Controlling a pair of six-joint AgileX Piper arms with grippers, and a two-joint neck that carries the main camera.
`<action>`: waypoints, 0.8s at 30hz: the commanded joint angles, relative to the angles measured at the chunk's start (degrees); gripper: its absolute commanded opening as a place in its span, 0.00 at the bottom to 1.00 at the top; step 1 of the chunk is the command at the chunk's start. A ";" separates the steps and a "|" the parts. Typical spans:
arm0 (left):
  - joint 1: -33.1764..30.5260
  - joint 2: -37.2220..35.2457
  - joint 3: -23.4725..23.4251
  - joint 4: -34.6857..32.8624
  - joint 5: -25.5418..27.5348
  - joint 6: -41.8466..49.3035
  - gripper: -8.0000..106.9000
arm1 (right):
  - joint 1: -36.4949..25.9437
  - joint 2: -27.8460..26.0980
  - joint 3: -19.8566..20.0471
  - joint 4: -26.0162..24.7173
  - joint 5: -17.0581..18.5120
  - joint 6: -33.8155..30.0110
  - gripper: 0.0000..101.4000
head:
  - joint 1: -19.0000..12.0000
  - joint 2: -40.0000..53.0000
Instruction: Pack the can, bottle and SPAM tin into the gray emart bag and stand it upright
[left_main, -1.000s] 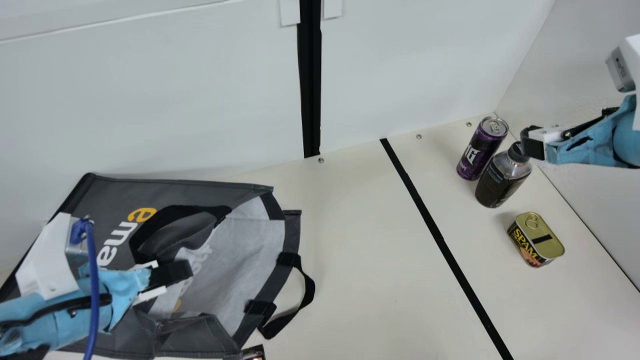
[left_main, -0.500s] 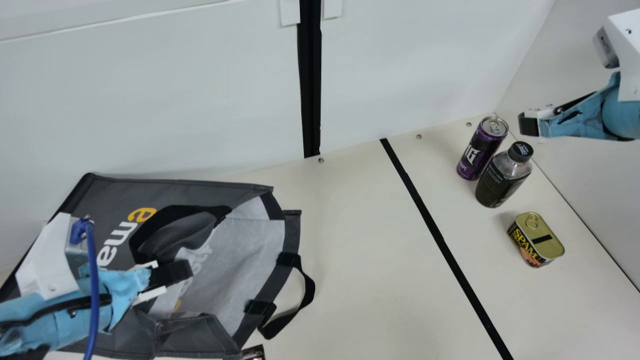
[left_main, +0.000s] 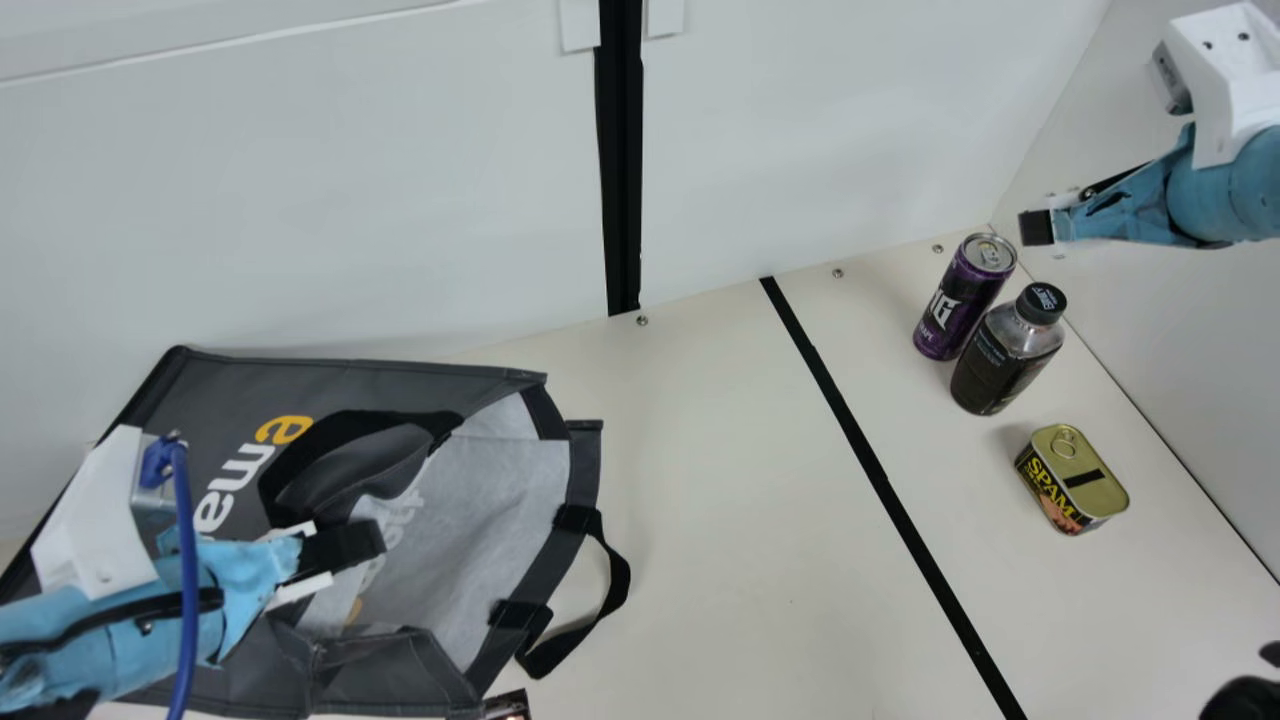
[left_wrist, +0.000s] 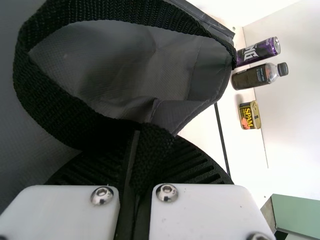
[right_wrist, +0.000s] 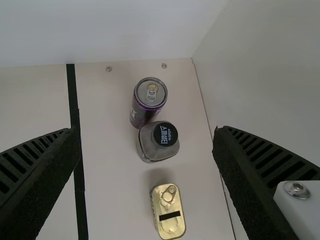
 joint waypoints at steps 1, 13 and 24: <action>0.00 0.00 0.00 0.00 0.00 0.00 0.00 | 0.22 1.12 -0.52 -0.39 0.01 0.33 0.94 | -1.30 -0.05; 0.00 0.00 0.00 0.00 0.00 0.00 0.00 | 1.78 8.05 -4.55 -1.95 0.01 1.59 0.94 | -1.30 -0.05; 0.00 0.00 0.00 0.00 0.00 0.00 0.00 | 2.78 14.85 -9.15 -2.65 0.01 2.74 0.94 | -1.30 -0.05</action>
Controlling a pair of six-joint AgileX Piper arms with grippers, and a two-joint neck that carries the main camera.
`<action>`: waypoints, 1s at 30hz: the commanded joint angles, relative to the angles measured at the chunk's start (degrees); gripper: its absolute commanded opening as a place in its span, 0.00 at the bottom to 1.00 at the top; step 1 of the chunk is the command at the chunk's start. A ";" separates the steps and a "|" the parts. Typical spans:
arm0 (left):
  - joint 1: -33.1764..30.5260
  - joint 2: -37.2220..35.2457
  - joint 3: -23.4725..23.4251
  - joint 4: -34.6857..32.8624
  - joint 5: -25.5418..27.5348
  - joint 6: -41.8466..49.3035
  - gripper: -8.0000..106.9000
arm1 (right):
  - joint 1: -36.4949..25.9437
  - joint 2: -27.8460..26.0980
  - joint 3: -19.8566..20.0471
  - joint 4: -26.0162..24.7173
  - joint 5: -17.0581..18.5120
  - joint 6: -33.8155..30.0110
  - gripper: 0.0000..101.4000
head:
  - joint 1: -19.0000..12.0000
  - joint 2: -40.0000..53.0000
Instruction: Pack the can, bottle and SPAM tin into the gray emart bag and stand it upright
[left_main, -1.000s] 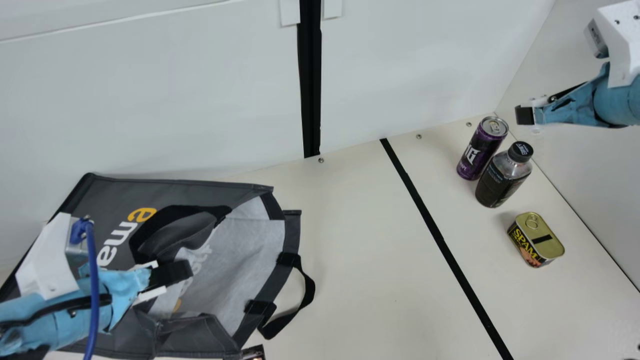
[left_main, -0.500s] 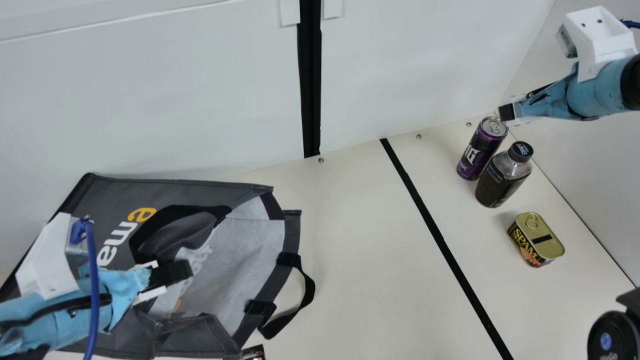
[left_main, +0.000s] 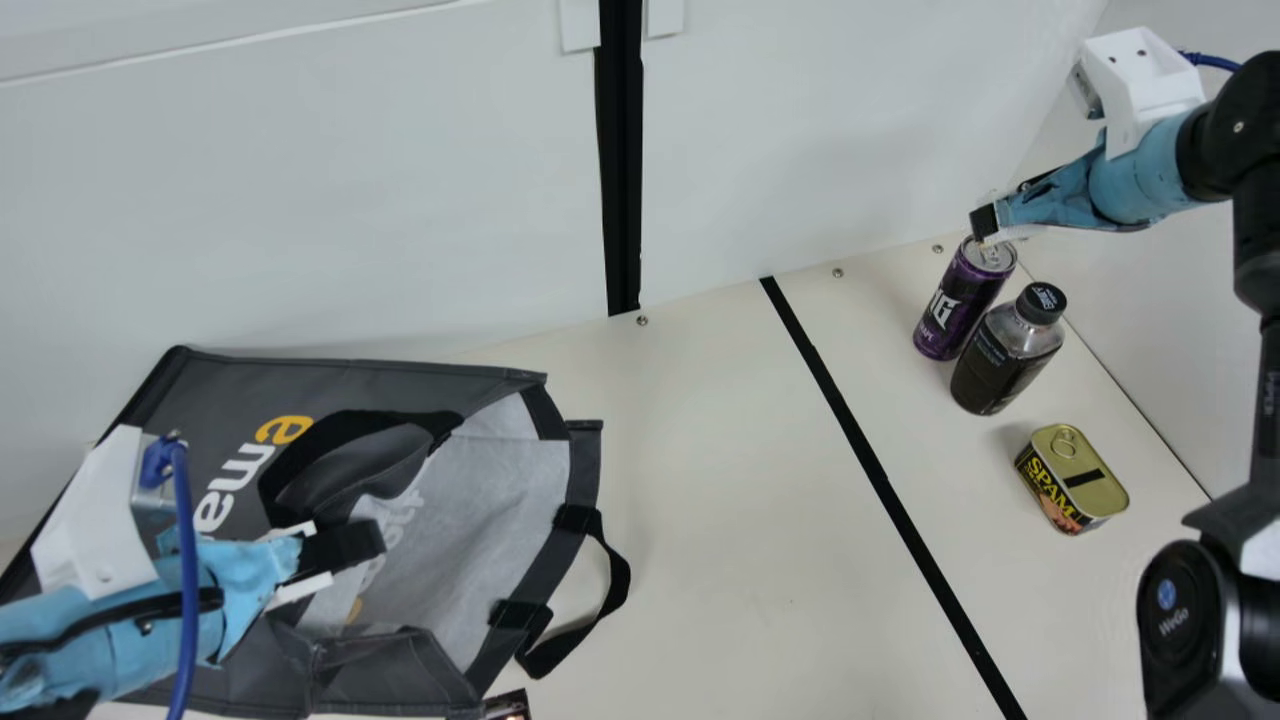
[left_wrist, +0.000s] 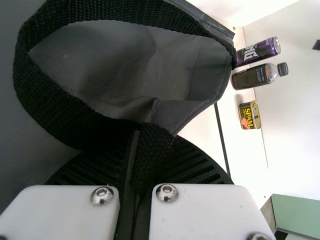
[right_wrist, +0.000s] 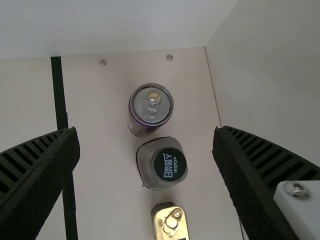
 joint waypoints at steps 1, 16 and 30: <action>0.00 0.00 0.00 0.00 0.00 0.00 0.00 | 0.15 1.22 -0.84 0.03 -0.02 0.21 0.94 | -1.30 -0.14; 0.00 0.00 0.00 0.00 0.00 0.00 0.00 | 0.14 8.97 -5.68 0.80 -0.02 0.22 0.94 | -1.30 -0.14; 0.00 0.00 0.00 0.00 0.00 0.00 0.00 | -0.64 13.84 -6.68 1.98 -0.02 -0.15 0.94 | -1.30 -0.14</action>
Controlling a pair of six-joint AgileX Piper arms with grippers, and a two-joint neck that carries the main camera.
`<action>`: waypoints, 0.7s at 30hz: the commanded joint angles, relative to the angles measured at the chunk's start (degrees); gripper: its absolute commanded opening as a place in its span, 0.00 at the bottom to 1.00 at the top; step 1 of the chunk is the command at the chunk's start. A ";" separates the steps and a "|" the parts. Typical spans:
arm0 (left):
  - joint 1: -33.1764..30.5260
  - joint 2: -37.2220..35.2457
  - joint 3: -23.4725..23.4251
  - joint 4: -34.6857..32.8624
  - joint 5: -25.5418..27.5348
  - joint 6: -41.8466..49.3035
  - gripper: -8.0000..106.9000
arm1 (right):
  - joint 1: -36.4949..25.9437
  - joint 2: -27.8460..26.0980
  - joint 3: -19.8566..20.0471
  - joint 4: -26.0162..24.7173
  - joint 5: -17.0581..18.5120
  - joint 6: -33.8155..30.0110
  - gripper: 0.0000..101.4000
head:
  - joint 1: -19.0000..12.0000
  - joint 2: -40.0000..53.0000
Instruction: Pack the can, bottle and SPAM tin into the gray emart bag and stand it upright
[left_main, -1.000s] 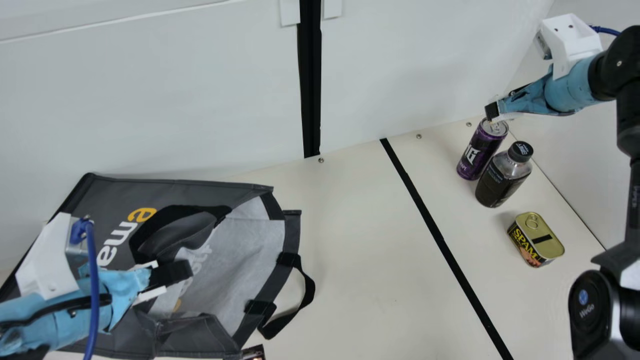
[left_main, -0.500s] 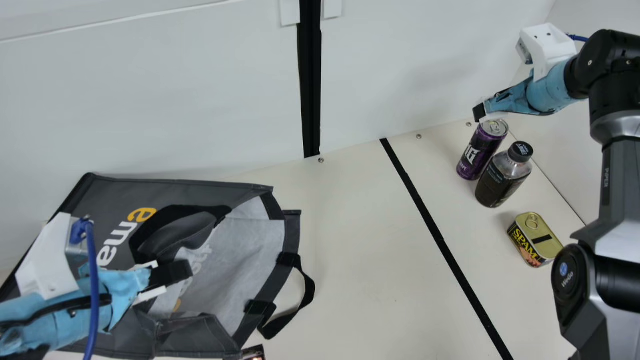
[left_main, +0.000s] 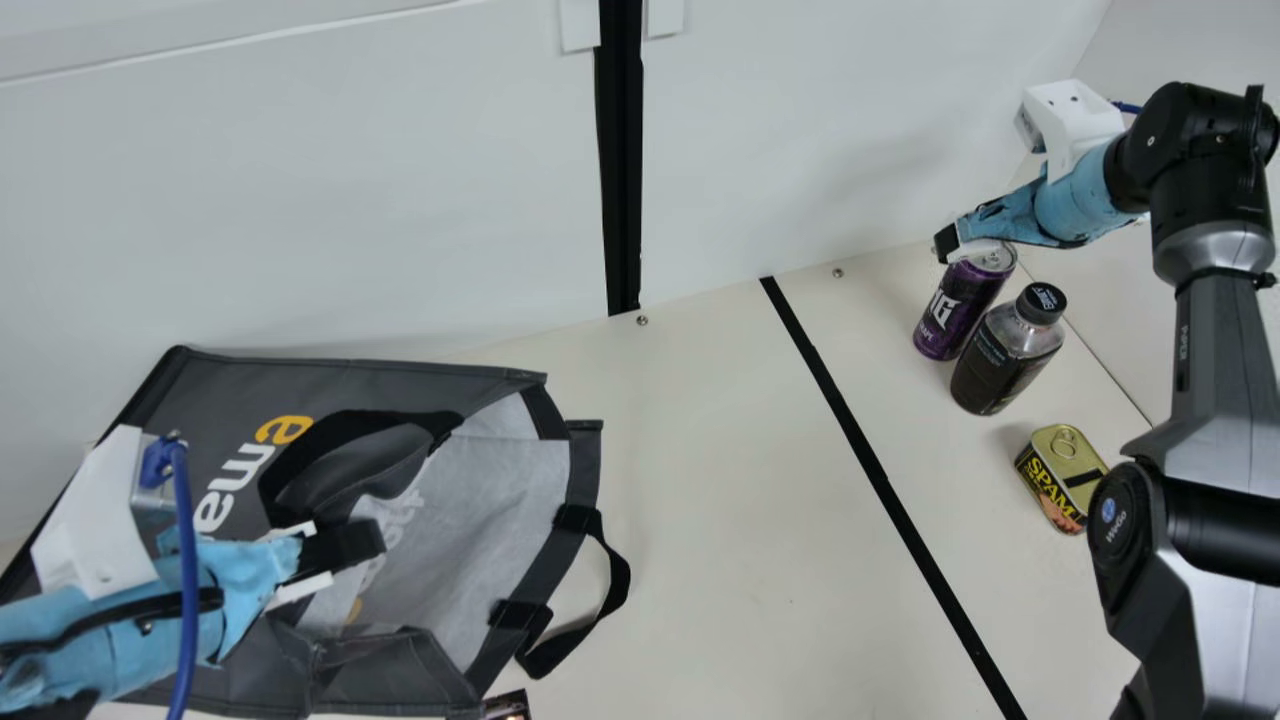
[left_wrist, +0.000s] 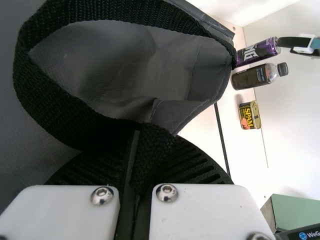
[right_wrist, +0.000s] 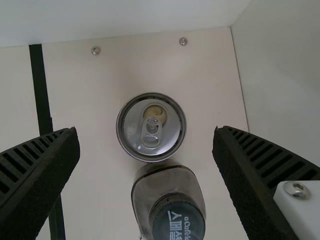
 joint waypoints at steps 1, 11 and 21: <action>0.00 0.00 0.00 0.00 0.00 0.00 0.00 | 0.00 0.44 0.06 0.19 0.05 -0.08 0.94 | -1.30 -0.14; 0.00 0.00 0.00 0.00 0.00 0.00 0.00 | 0.04 2.91 0.37 0.06 0.05 -0.15 0.94 | -1.30 -0.14; 0.00 0.00 0.00 0.00 0.00 0.00 0.00 | 0.03 4.93 0.11 0.26 0.05 -0.37 0.67 | -1.30 -0.14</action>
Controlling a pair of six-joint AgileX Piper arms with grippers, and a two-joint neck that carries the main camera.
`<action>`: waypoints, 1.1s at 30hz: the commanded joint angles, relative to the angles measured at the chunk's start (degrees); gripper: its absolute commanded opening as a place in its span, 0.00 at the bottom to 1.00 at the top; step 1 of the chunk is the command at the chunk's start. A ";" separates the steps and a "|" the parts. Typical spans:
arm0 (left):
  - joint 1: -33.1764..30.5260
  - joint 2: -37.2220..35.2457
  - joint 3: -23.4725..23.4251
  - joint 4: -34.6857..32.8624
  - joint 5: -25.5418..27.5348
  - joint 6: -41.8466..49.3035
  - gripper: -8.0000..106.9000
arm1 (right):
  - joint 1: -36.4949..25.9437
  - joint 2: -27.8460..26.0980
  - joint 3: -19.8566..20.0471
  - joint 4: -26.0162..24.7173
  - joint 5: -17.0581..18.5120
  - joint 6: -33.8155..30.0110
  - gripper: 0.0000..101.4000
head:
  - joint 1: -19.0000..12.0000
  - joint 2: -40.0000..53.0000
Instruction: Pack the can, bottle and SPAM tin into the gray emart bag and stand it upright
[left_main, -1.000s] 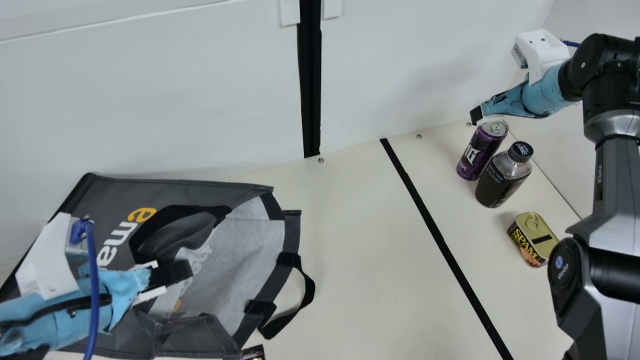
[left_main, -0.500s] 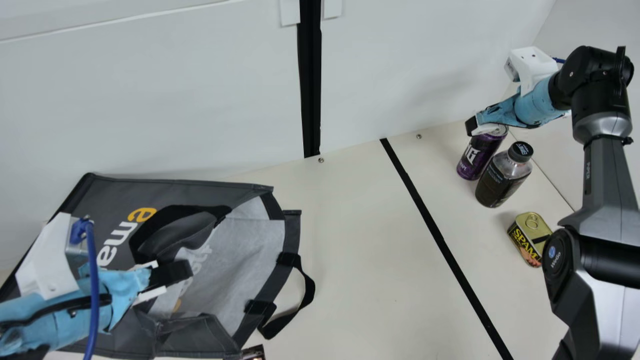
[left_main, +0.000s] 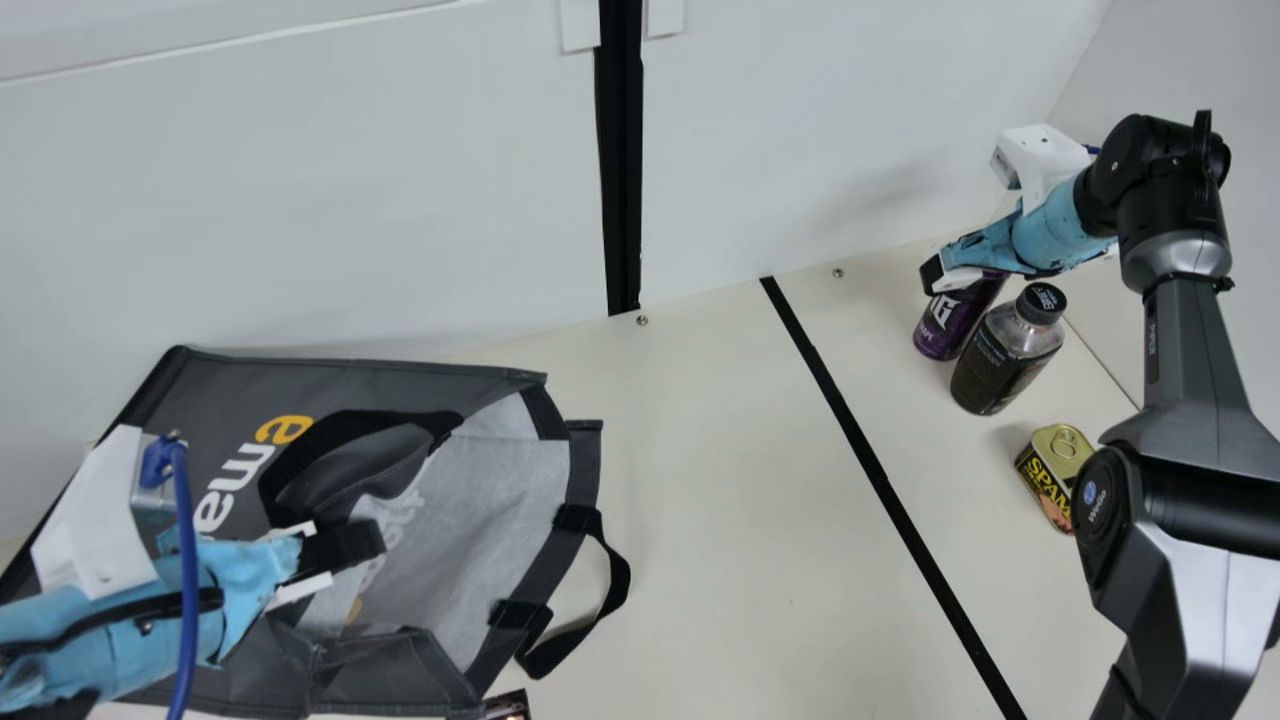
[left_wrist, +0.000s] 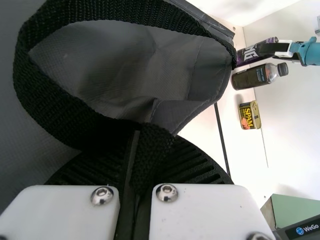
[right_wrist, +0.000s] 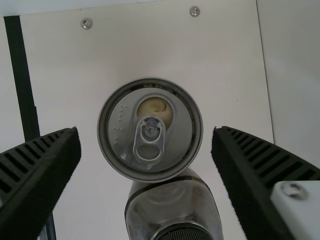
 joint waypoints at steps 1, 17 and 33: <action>0.00 0.00 0.00 0.00 0.00 0.00 0.00 | 0.03 0.20 -0.21 0.34 0.05 -0.20 0.61 | -1.30 -0.05; 0.00 0.00 0.00 0.00 0.00 0.00 0.00 | 0.39 0.22 -2.22 2.67 0.05 -3.18 0.00 | -1.30 -0.05; 0.00 0.00 0.00 0.00 0.00 0.00 0.00 | 1.48 -6.46 1.76 6.66 0.05 -8.17 0.00 | -1.30 -0.05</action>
